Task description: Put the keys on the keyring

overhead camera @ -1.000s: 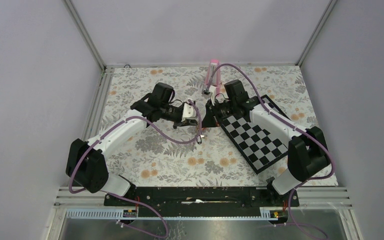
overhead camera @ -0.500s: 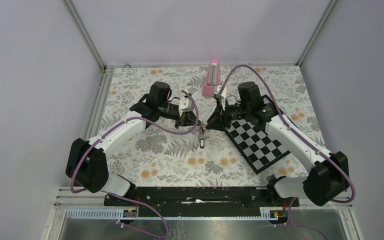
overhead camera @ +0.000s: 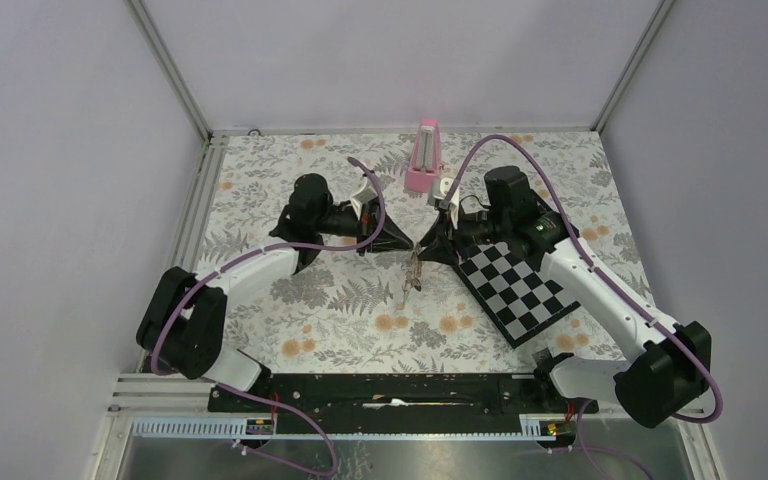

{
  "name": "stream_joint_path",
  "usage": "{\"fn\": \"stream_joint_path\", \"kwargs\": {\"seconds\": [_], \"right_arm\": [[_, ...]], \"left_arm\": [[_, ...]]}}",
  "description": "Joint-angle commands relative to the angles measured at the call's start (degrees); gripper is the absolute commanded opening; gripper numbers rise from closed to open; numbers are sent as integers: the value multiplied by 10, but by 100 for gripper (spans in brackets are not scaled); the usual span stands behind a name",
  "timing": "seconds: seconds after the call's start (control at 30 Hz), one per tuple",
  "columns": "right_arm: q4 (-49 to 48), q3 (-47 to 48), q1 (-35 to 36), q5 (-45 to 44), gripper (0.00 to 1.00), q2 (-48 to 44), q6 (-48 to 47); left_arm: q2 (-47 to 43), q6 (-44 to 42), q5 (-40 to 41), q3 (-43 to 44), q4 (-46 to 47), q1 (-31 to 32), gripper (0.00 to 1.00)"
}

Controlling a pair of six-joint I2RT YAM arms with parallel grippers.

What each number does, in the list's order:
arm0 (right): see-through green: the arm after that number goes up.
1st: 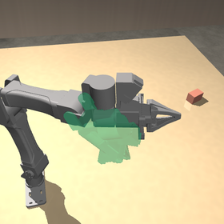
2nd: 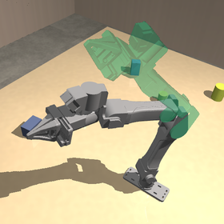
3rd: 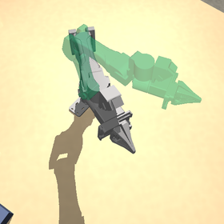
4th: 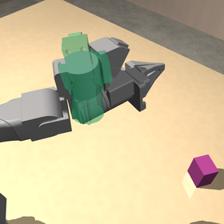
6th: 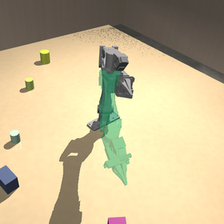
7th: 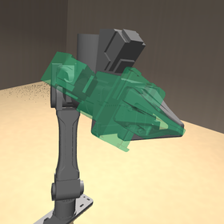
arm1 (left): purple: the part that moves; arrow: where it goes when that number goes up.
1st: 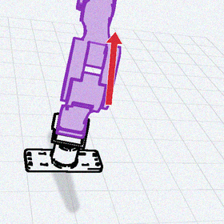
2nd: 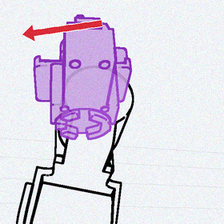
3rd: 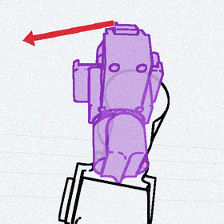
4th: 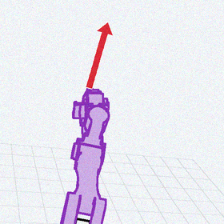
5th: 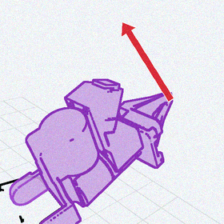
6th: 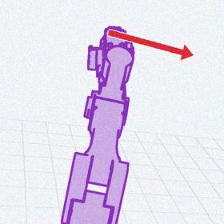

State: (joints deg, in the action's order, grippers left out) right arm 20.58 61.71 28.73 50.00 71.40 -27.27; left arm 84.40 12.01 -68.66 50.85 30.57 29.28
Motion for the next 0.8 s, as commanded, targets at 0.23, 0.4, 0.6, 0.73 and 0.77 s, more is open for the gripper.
{"fn": "stream_joint_path", "kwargs": {"seconds": [0.23,0.4,0.6,0.73,0.77], "right_arm": [[-7,11,-4,-3,39,-8,-7],[-10,17,-4,4,37,-5,-2],[-10,26,-3,10,36,-2,2],[-17,27,-4,17,35,4,11],[-19,27,-3,19,35,5,13]], "left_arm": [[1,131,-22,-14,185,-3,0],[2,130,-21,-20,186,-3,0],[5,129,-23,-21,186,-2,0],[6,131,-24,-21,187,-2,0],[6,131,-24,-21,187,-2,0]]}}
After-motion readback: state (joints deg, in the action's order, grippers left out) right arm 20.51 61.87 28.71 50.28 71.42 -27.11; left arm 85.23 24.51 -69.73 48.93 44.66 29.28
